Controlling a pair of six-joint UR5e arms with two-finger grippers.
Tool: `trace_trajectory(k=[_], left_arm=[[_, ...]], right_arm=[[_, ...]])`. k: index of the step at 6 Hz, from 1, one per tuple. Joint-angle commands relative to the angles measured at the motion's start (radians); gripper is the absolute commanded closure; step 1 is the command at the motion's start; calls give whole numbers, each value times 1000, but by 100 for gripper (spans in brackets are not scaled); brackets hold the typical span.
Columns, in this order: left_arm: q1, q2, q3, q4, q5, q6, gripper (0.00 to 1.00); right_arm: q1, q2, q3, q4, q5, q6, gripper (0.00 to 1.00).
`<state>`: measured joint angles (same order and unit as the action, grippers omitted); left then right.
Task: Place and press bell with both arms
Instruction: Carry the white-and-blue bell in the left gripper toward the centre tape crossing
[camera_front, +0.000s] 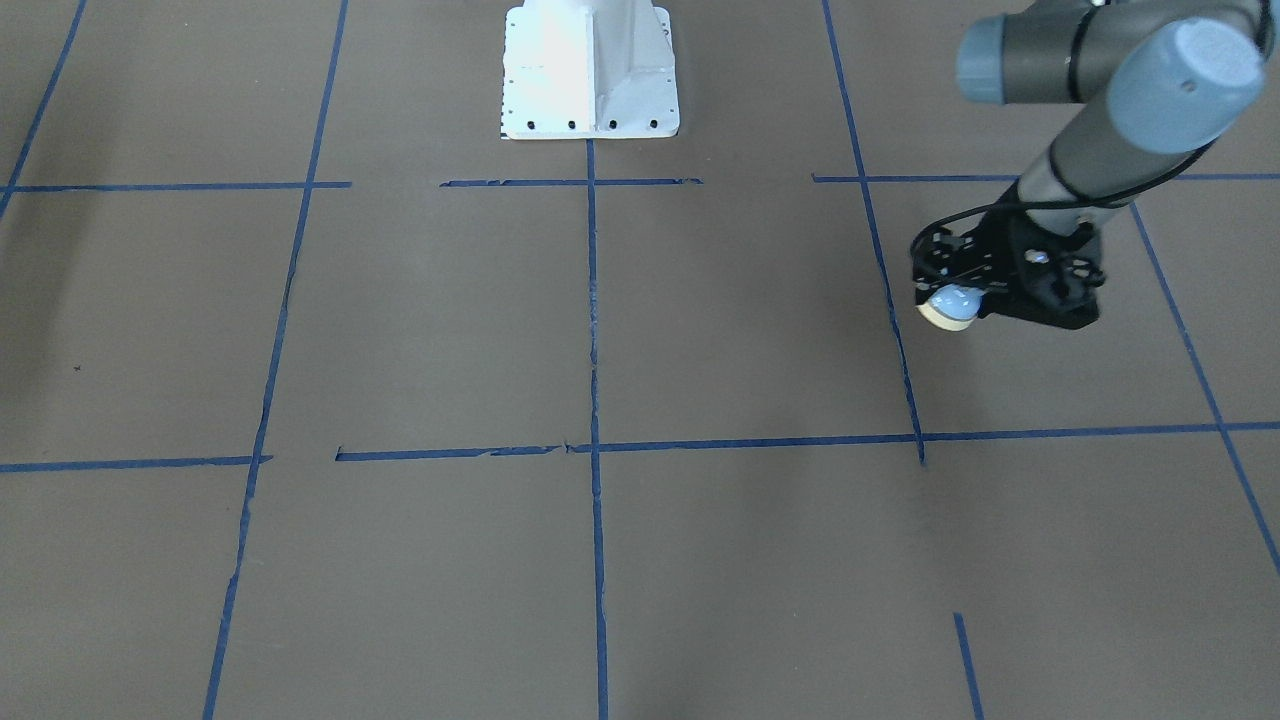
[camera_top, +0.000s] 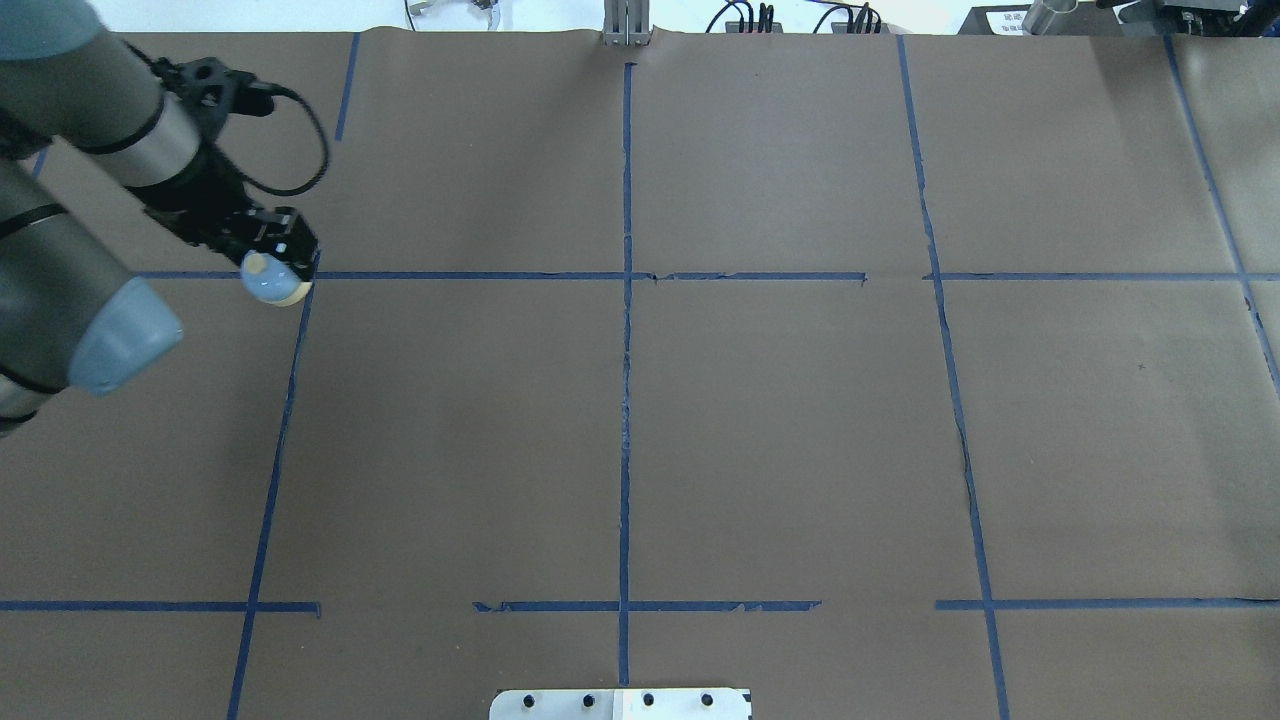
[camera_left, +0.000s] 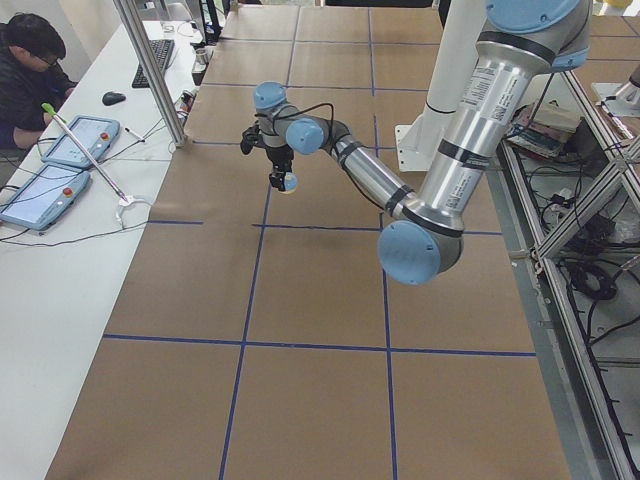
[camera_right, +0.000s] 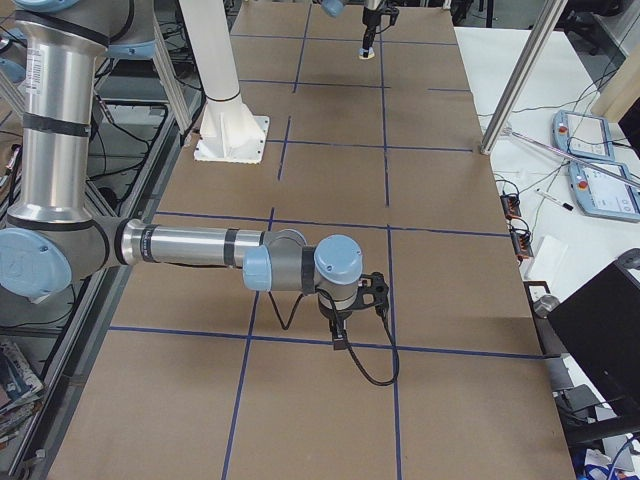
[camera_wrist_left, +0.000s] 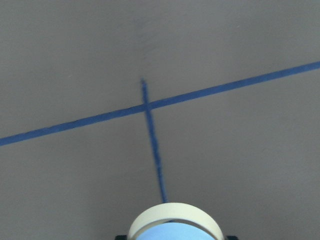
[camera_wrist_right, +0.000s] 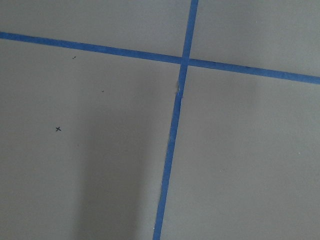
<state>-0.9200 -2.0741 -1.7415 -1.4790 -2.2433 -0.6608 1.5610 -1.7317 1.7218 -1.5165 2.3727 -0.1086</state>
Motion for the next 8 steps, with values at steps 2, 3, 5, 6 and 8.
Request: trace_trajectory(k=[2, 3, 5, 6, 8], left_arm=[[139, -434, 477, -70, 133, -254, 100], [200, -499, 623, -216, 201, -369, 100], [280, -654, 828, -280, 287, -468, 100], [292, -666, 849, -294, 294, -479, 100], [299, -664, 850, -294, 297, -479, 98]], right_arm=[[-9, 3, -1, 1, -1, 15, 0], [-10, 3, -1, 1, -1, 15, 0], [-10, 3, -2, 1, -3, 13, 0], [-10, 3, -2, 1, -3, 13, 0], [-10, 3, -4, 1, -4, 13, 0]])
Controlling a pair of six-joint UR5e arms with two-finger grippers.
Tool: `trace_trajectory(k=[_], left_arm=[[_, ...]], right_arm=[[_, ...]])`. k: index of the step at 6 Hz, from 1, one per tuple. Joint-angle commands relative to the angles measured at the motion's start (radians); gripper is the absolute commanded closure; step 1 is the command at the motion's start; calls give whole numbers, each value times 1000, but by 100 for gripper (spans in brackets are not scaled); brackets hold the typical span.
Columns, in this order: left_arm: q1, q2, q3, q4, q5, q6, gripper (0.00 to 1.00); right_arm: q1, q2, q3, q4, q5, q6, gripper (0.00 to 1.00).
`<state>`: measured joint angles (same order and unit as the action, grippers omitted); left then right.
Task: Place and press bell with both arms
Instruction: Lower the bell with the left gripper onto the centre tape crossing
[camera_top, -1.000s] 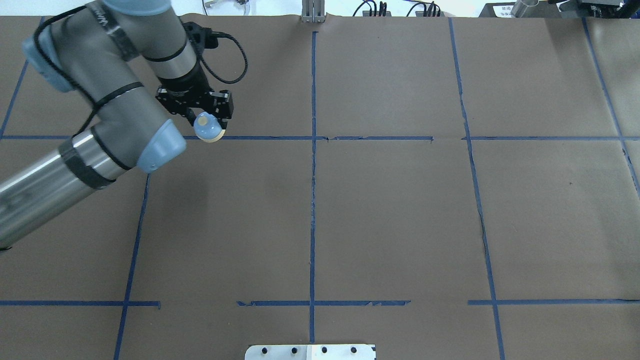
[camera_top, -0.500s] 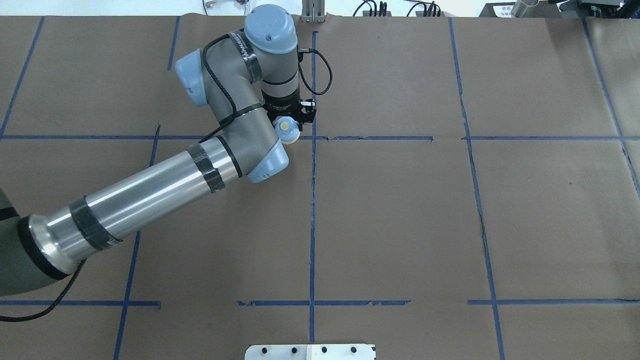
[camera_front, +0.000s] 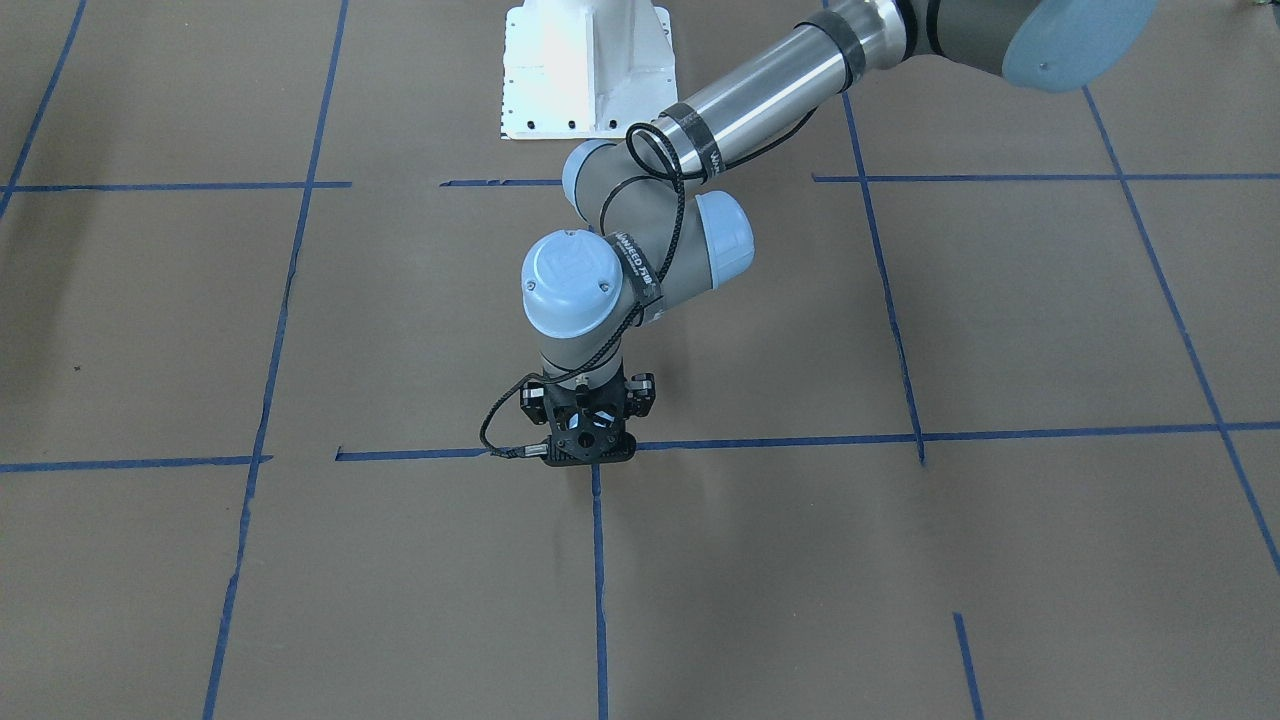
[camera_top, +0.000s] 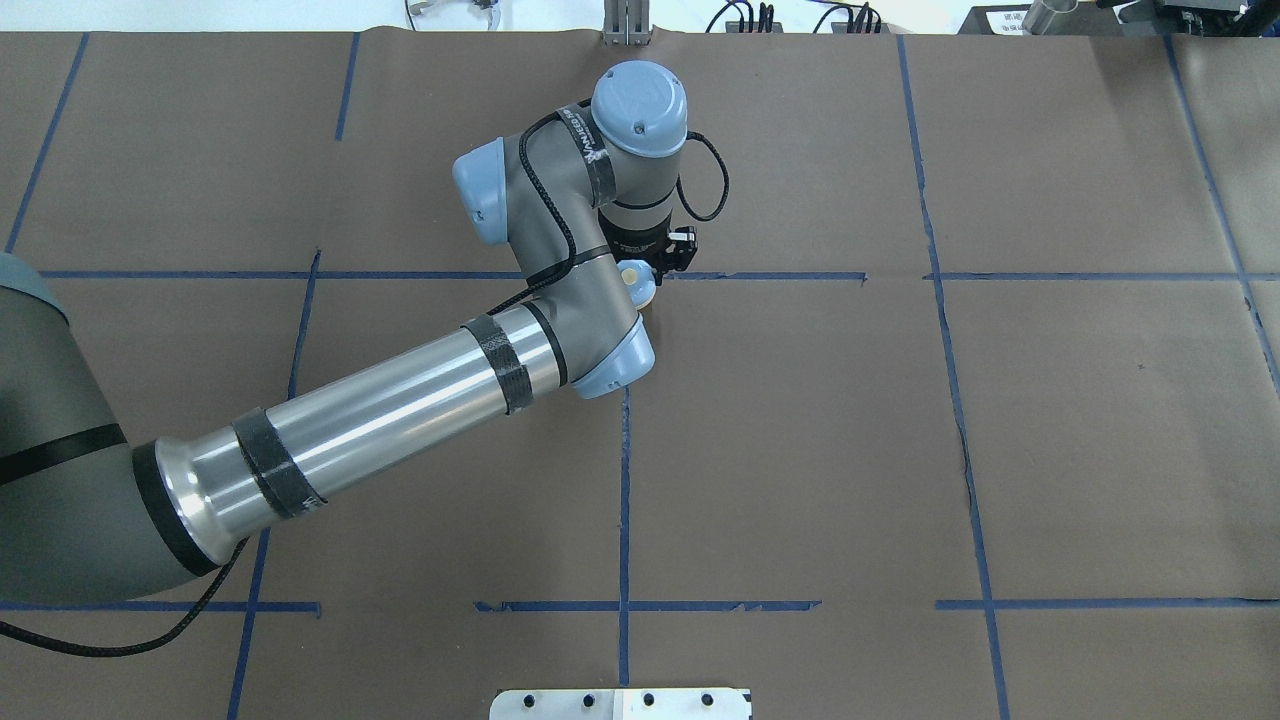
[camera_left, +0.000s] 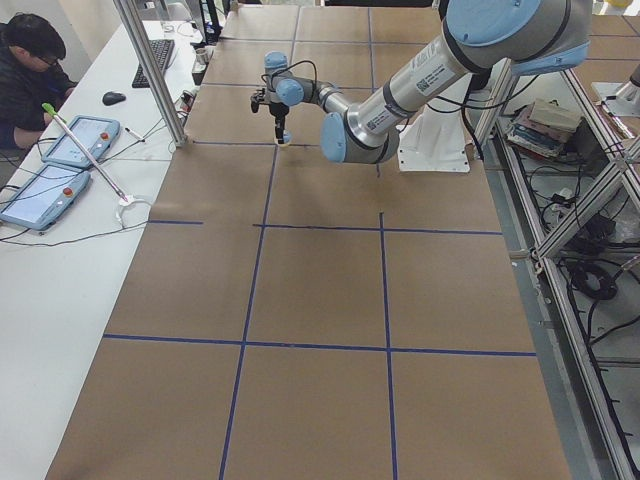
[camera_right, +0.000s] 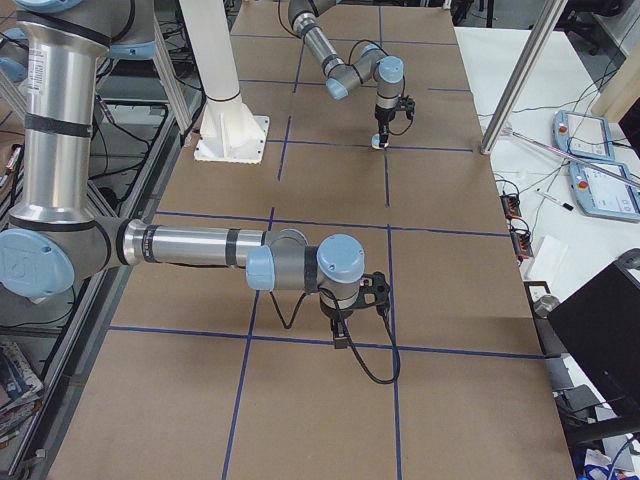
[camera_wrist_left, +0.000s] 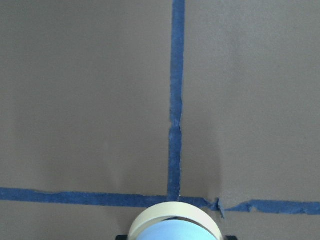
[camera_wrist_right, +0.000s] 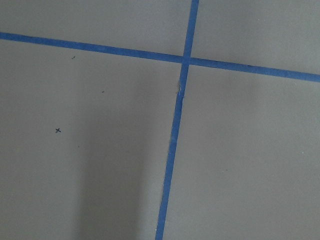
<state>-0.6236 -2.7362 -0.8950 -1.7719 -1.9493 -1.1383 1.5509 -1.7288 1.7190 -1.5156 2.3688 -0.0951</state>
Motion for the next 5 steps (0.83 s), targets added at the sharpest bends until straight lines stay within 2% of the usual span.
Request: trace_trajectory(k=[1, 2, 3, 4, 5], left_arm=[[2, 0, 4, -1, 3, -1, 98], [1, 0, 4, -1, 3, -1, 93], [-2, 1, 4, 0, 3, -3, 67], [-2, 1, 2, 0, 3, -18, 12], [-4, 1, -5, 2, 1, -18, 0]], right_arm=[[0, 0, -1, 0, 0, 1, 0], [0, 0, -1, 0, 0, 0, 0], [0, 0, -1, 0, 0, 0, 0], [0, 0, -1, 0, 0, 0, 0], [0, 0, -2, 0, 0, 1, 0]])
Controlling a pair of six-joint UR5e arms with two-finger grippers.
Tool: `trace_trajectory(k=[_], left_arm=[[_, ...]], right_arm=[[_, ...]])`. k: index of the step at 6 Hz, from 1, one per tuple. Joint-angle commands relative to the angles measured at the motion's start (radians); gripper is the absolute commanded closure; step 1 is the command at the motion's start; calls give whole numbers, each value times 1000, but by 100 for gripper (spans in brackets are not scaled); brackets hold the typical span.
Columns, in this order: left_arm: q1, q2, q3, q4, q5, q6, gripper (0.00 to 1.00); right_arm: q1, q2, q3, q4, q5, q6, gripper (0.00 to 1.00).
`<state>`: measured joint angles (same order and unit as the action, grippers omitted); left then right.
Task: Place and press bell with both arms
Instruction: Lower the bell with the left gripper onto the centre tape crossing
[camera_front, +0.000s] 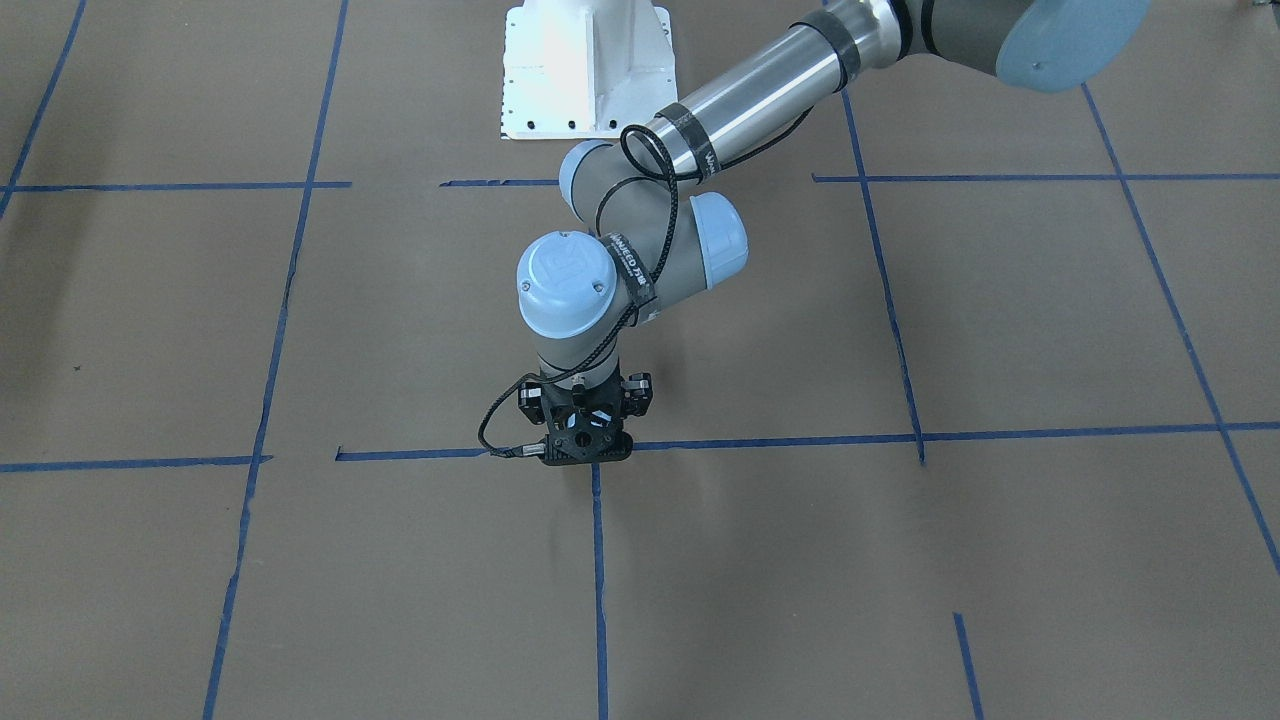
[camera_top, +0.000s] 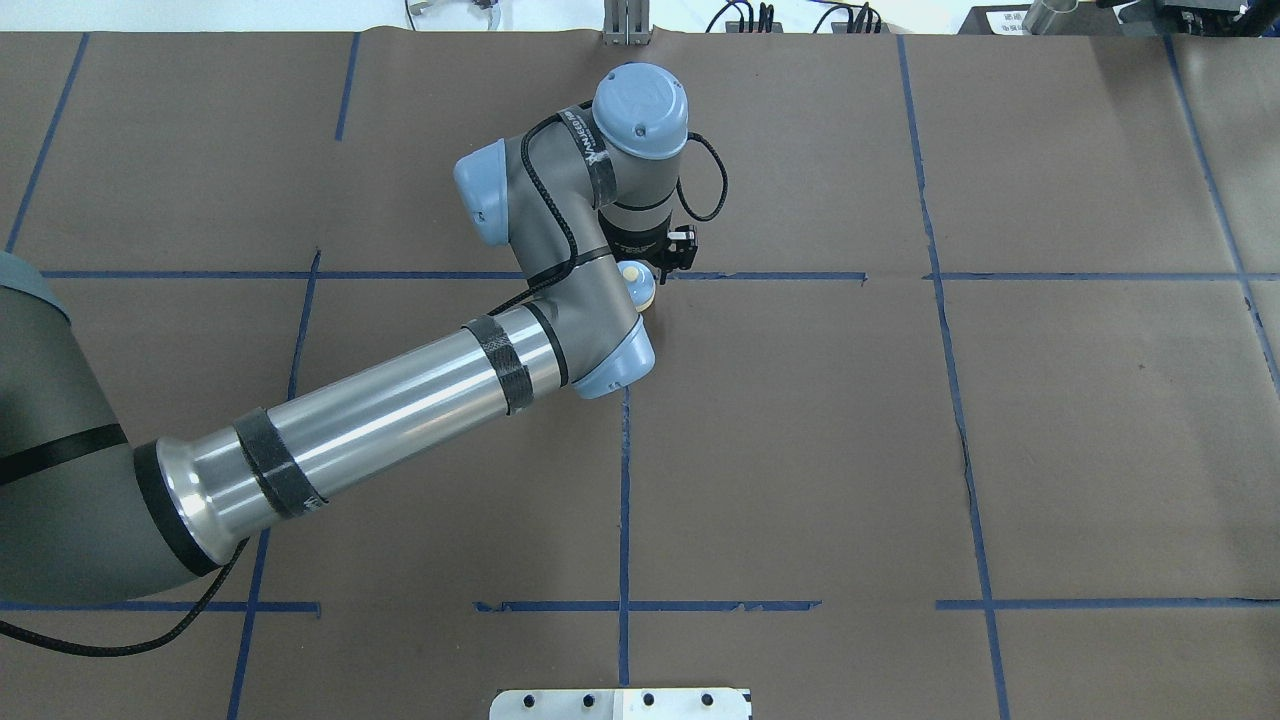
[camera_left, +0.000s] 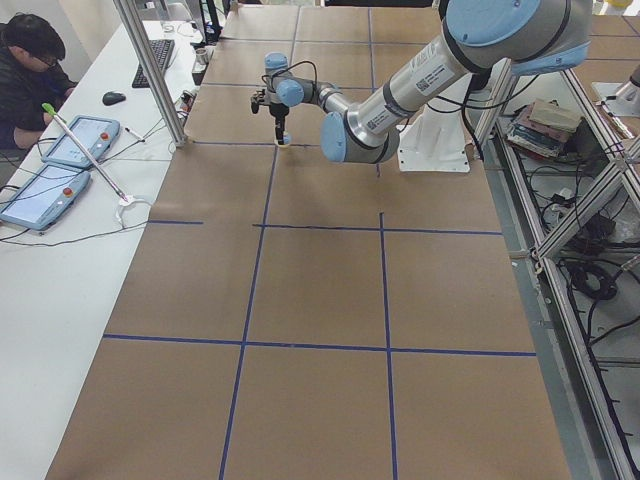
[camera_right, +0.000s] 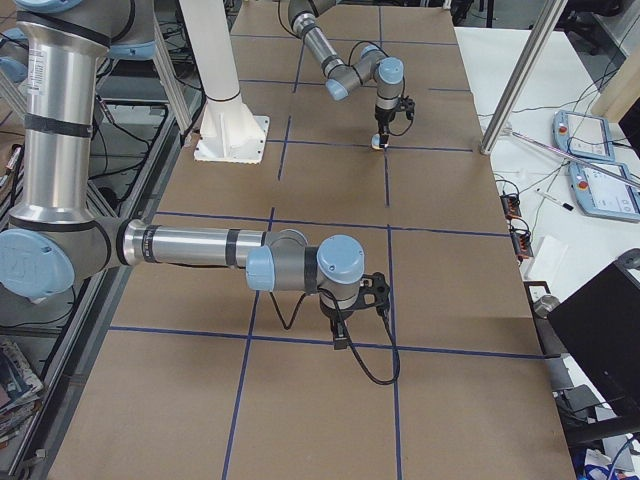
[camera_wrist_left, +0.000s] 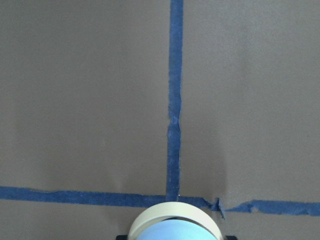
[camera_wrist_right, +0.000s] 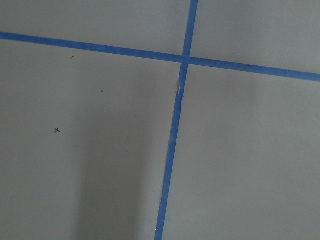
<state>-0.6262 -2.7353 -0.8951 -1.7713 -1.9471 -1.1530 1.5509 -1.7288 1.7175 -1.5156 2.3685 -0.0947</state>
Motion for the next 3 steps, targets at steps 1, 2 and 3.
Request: trace_trajectory(k=[1, 2, 3], left_arm=[[-16, 0, -7, 3, -6, -1, 0], [-61, 5, -28, 13, -59, 7, 0], [-110, 61, -110, 48, -128, 21, 0]], right_arm=[[0, 0, -1, 0, -2, 0, 0], [0, 0, -1, 0, -2, 1, 0], [0, 0, 1, 0, 0, 0, 0]])
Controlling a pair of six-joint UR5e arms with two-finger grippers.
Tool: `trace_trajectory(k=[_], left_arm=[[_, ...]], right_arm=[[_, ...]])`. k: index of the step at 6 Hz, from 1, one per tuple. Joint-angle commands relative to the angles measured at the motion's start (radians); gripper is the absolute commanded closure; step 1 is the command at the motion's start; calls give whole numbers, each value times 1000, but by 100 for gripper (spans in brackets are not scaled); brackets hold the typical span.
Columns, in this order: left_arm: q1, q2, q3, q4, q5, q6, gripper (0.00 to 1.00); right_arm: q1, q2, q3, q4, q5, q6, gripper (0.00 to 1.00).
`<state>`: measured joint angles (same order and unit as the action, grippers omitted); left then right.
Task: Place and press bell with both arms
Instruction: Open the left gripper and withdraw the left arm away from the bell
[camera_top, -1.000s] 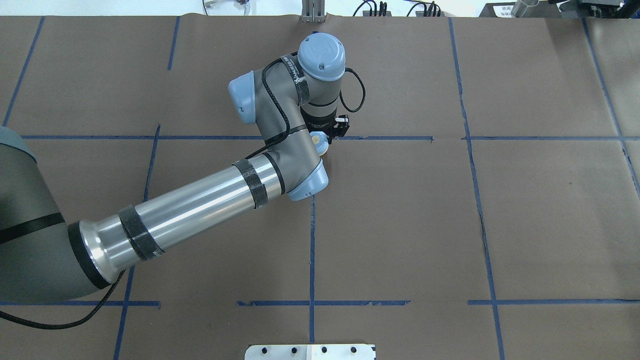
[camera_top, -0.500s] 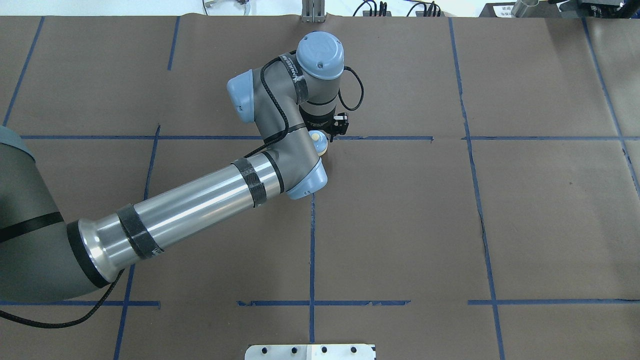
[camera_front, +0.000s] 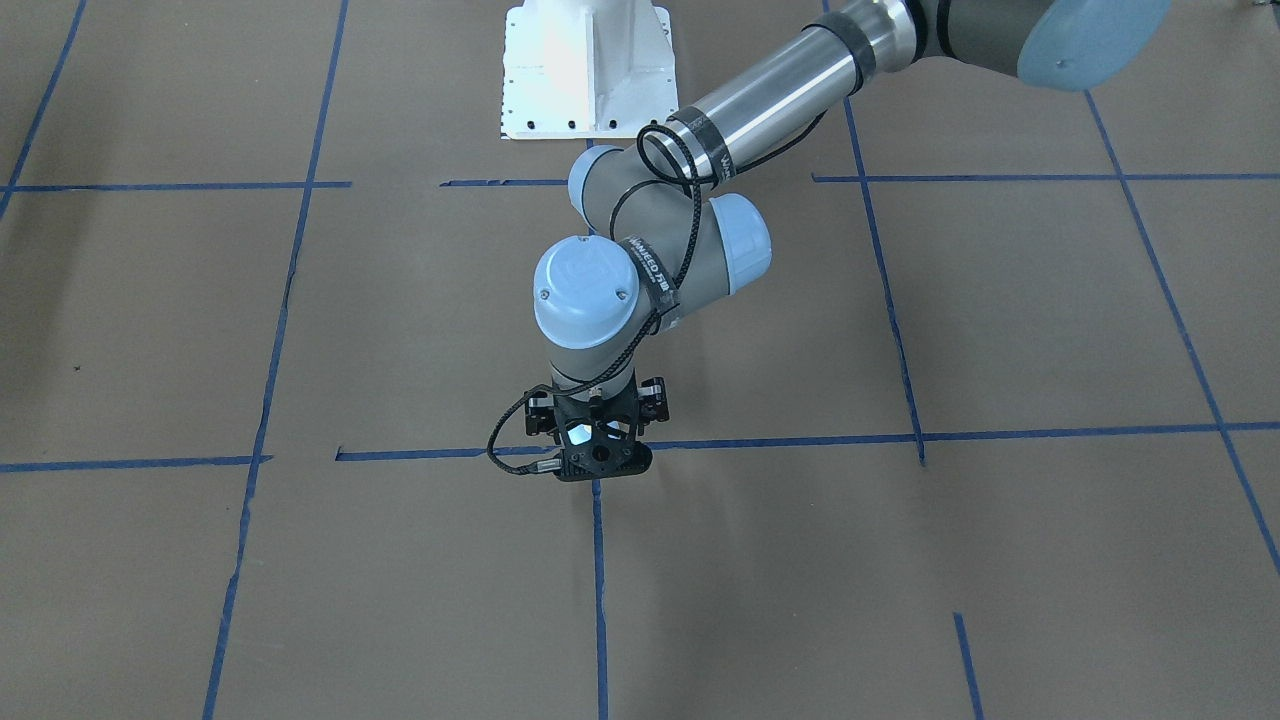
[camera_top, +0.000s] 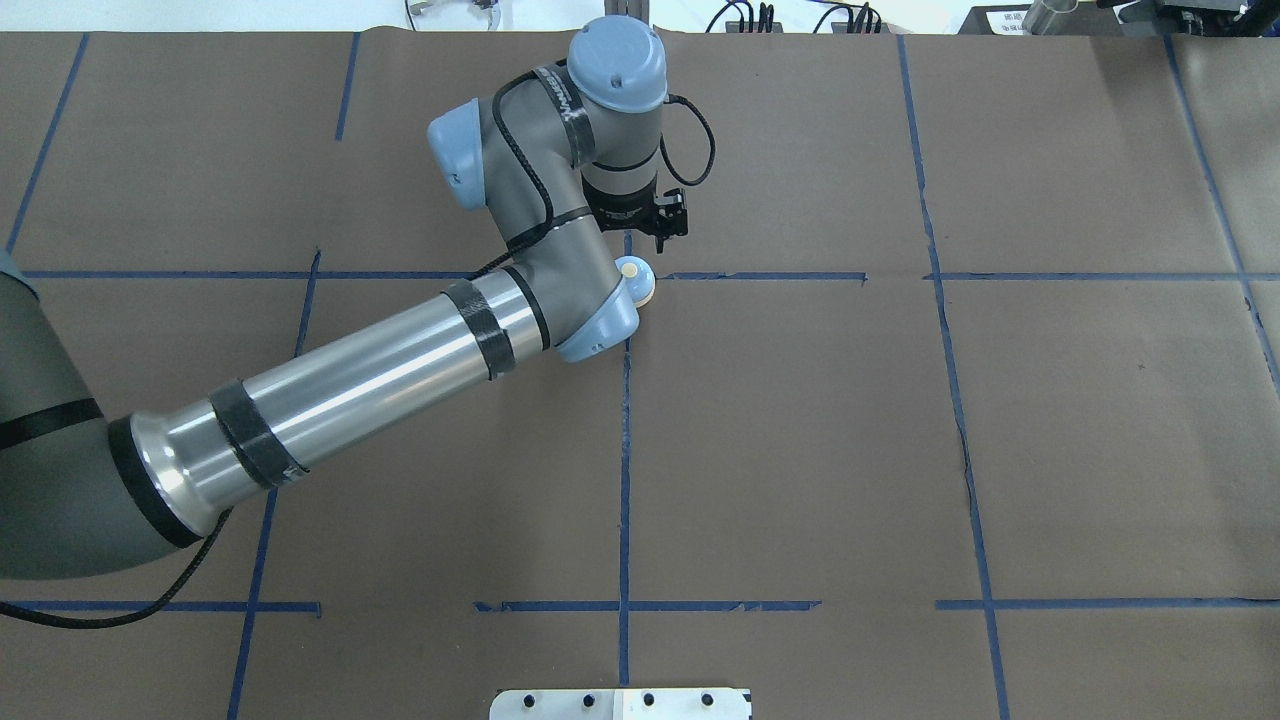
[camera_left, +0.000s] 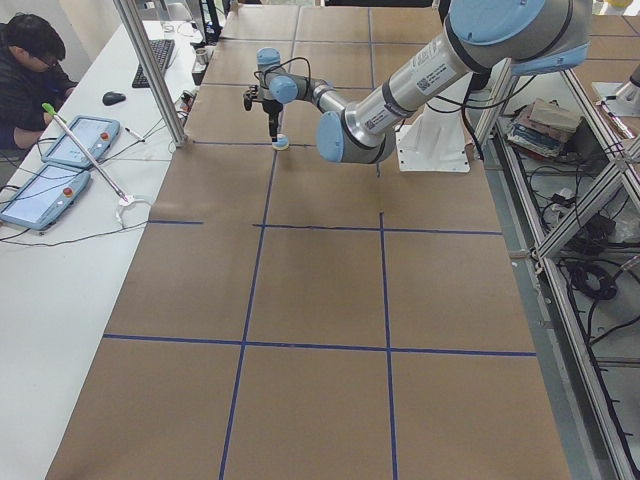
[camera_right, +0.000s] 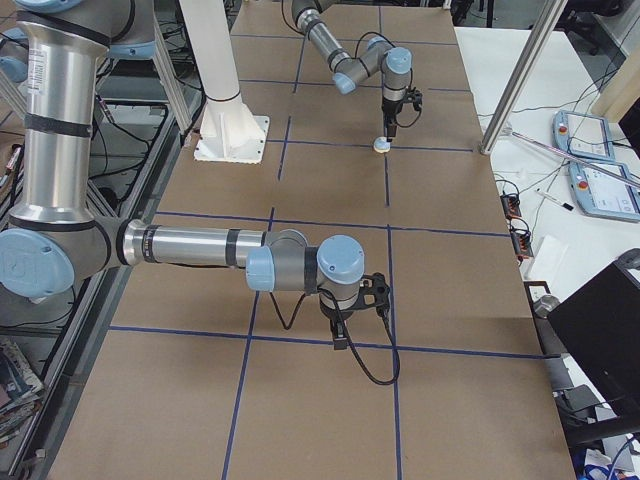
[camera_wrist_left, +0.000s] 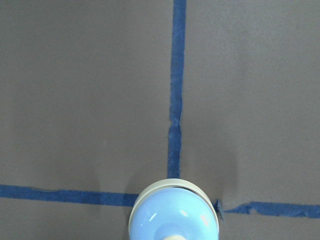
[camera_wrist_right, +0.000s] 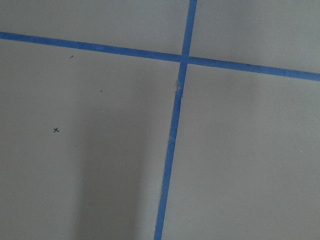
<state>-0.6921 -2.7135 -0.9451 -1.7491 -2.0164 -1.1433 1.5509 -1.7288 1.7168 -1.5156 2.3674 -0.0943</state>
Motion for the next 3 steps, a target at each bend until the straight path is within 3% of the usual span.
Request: trace_trajectory(k=[1, 2, 3], left_arm=[[-65, 158, -242, 149, -61, 154, 0], [-114, 330, -487, 258, -65, 283, 0], [-165, 529, -703, 278, -68, 363, 0]], right_arm=[[0, 0, 1, 2, 1, 1, 0], [0, 0, 6, 2, 3, -1, 0], [0, 6, 9, 3, 1, -2, 0]])
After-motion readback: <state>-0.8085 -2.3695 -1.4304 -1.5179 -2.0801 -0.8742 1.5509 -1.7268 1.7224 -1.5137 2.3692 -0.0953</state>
